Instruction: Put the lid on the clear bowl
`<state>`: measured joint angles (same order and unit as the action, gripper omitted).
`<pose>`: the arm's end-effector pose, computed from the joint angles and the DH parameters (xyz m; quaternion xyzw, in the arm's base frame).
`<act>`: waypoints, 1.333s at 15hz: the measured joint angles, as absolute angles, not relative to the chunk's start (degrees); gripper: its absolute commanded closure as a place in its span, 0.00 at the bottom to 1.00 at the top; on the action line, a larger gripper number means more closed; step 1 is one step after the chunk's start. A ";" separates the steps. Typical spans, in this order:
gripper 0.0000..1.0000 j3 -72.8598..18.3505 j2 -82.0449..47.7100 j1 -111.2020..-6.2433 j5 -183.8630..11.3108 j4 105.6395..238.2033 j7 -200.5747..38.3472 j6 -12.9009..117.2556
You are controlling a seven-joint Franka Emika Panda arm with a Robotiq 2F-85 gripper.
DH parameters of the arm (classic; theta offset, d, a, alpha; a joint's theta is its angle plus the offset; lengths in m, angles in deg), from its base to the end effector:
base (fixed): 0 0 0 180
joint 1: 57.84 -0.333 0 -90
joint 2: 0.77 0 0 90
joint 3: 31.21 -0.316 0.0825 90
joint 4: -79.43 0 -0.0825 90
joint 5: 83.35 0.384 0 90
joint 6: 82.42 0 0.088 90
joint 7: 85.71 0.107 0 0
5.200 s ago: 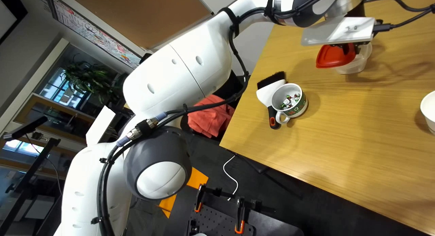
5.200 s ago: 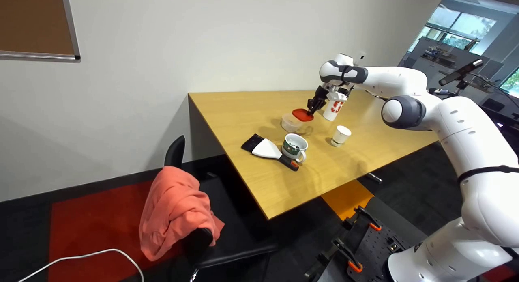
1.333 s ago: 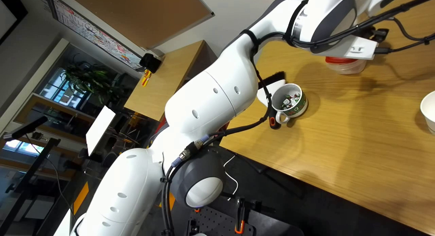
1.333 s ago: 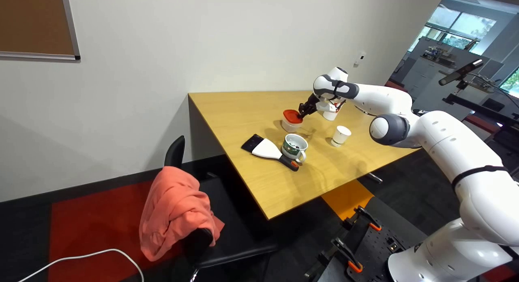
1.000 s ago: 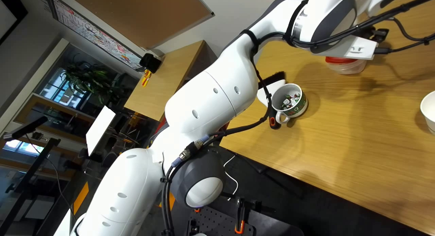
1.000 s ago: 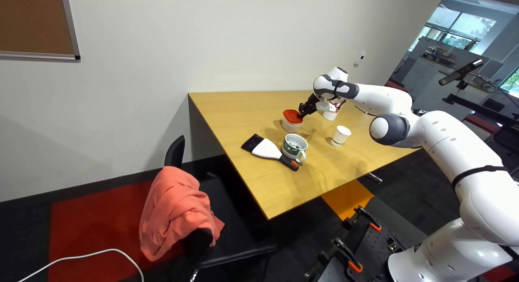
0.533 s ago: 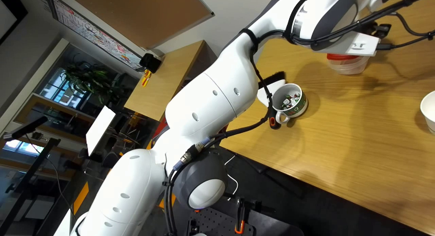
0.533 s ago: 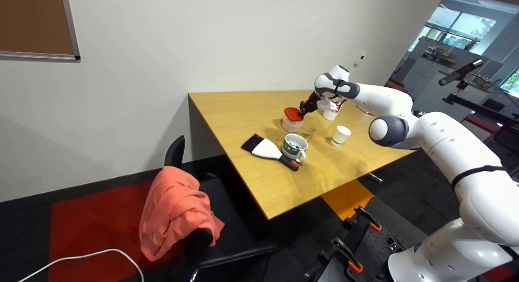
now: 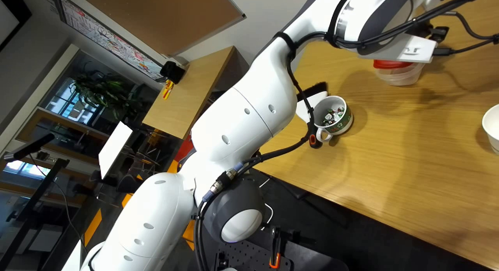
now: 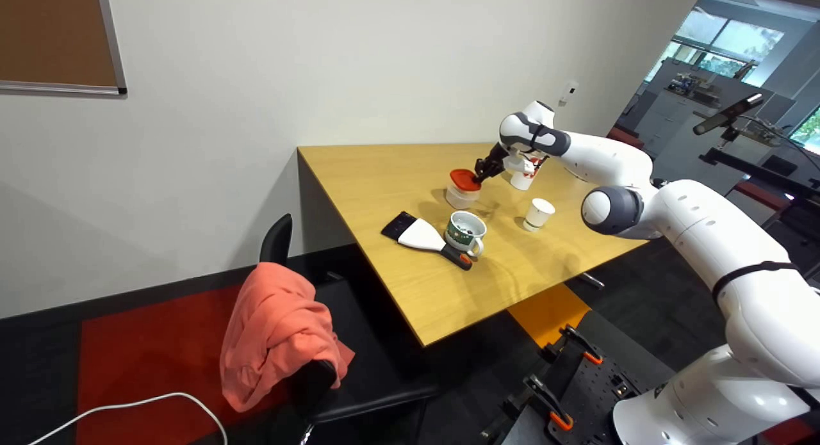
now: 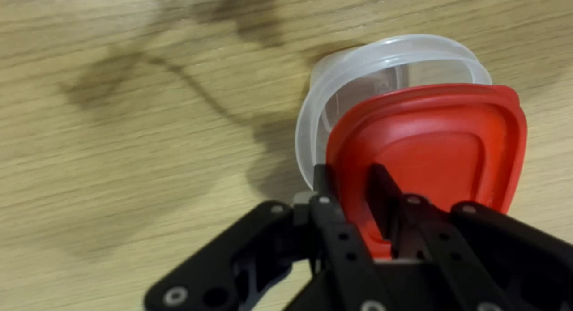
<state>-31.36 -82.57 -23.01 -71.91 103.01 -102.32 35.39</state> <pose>0.6844 -0.4624 0.1896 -0.9708 0.1928 -0.1378 0.0379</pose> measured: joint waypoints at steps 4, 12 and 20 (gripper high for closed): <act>0.94 -31.38 -82.78 -22.97 -72.03 102.99 -102.33 34.56; 0.94 -31.34 -83.06 -22.91 -72.47 102.83 -102.33 33.05; 0.94 -31.02 -83.08 -22.86 -72.98 102.97 -102.33 33.02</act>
